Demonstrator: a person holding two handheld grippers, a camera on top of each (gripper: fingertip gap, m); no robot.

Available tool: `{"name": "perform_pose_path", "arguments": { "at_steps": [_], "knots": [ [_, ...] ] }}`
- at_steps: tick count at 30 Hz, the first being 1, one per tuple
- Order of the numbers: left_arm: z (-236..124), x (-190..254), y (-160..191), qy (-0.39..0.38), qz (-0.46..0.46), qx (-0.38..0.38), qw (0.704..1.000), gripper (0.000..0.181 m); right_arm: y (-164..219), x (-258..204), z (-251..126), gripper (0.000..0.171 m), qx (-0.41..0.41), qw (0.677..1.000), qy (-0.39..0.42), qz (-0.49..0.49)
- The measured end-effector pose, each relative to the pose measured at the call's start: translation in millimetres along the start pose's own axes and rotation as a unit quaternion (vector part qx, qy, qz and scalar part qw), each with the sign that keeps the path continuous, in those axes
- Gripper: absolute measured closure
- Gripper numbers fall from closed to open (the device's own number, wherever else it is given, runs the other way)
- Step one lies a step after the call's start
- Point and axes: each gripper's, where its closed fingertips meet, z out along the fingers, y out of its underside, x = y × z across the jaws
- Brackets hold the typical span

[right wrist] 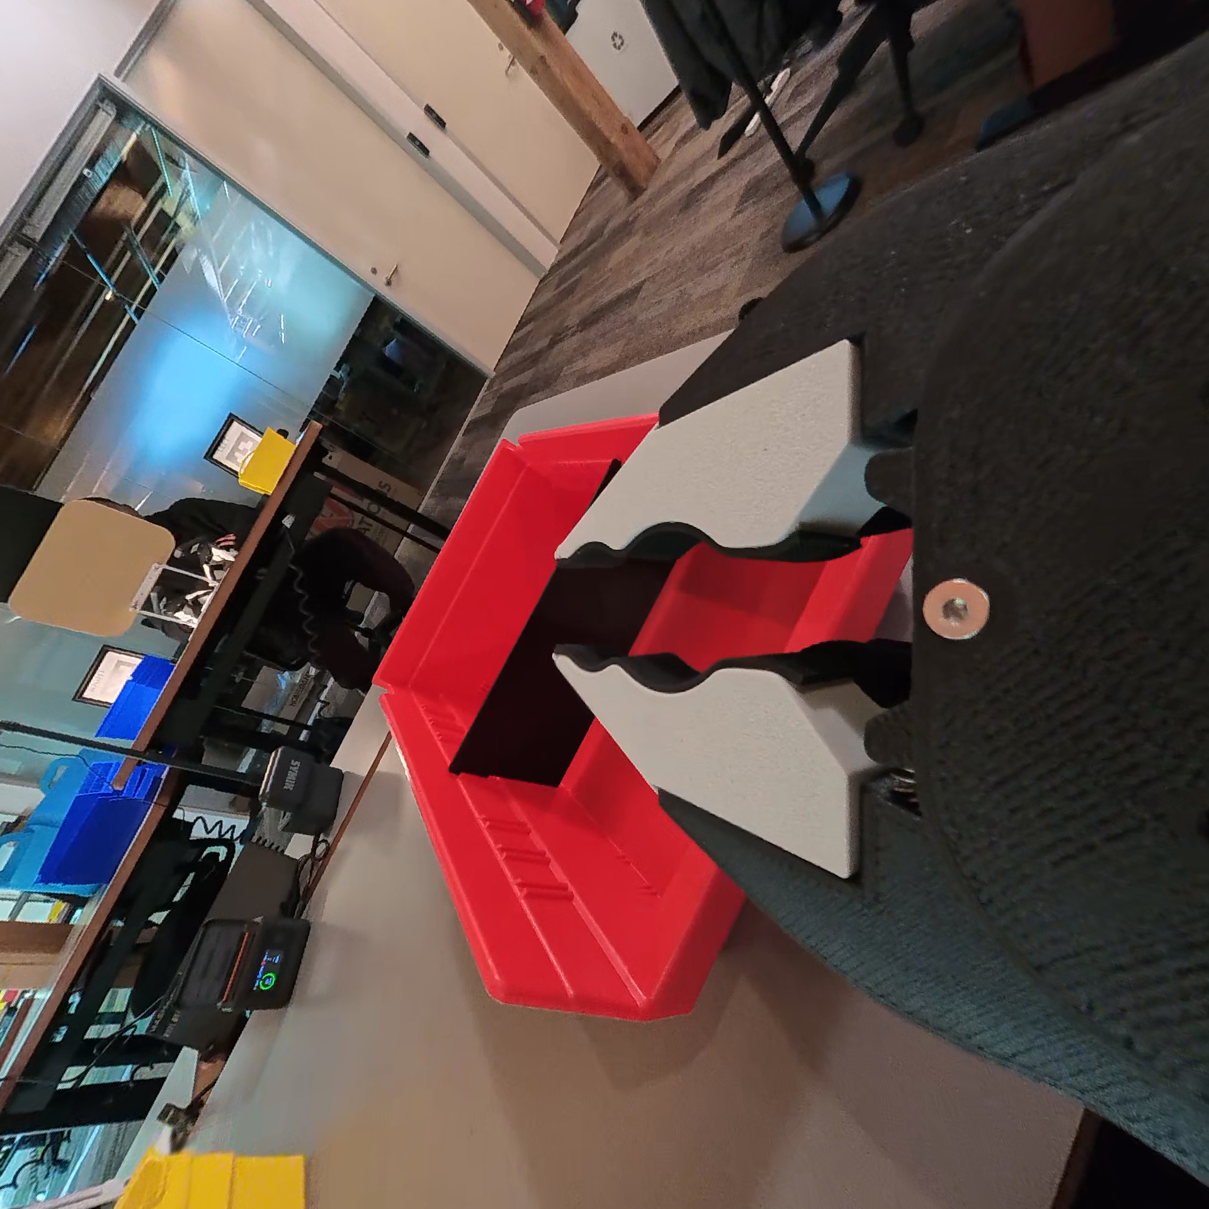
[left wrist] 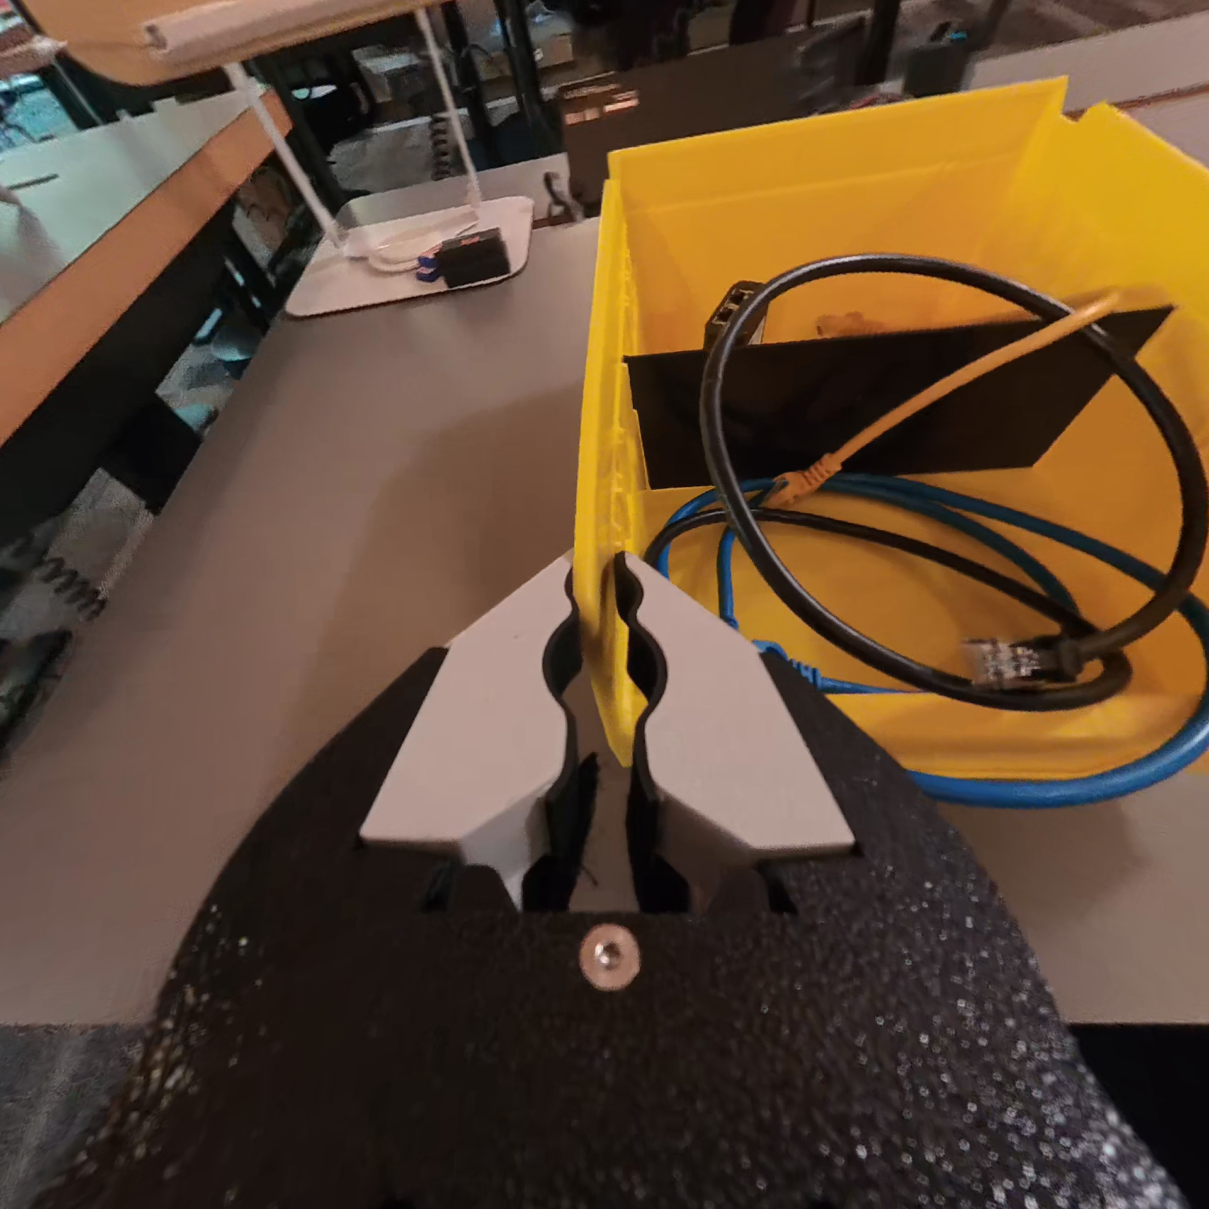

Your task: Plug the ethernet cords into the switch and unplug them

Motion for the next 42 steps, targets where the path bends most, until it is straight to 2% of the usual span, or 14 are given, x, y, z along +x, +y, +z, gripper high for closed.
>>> {"name": "perform_pose_path", "arguments": {
  "at_steps": [5, 35, 39, 42],
  "knots": [
    [-5.1, -13.3, 8.6, -0.003, -0.022, -0.001, 1.000, 0.178, 1.6, 1.3, 0.5, 0.150, -0.002, 1.000, -0.001, 0.005],
    [-6.6, -6.5, 7.4, 0.003, 0.010, -0.005, 1.000, 0.177, 3.8, 0.3, 1.4, 0.151, -0.011, 1.000, -0.008, 0.011],
    [-6.7, -4.3, 7.6, 0.008, 0.022, -0.004, 1.000, 0.172, 5.8, 0.3, 2.3, 0.151, -0.015, 1.000, -0.010, 0.018],
    [-7.1, -0.7, 11.8, 0.033, 0.025, -0.027, 0.999, 0.156, 4.3, 1.1, 1.0, 0.151, -0.012, 1.000, -0.009, 0.017]
  ]
}}
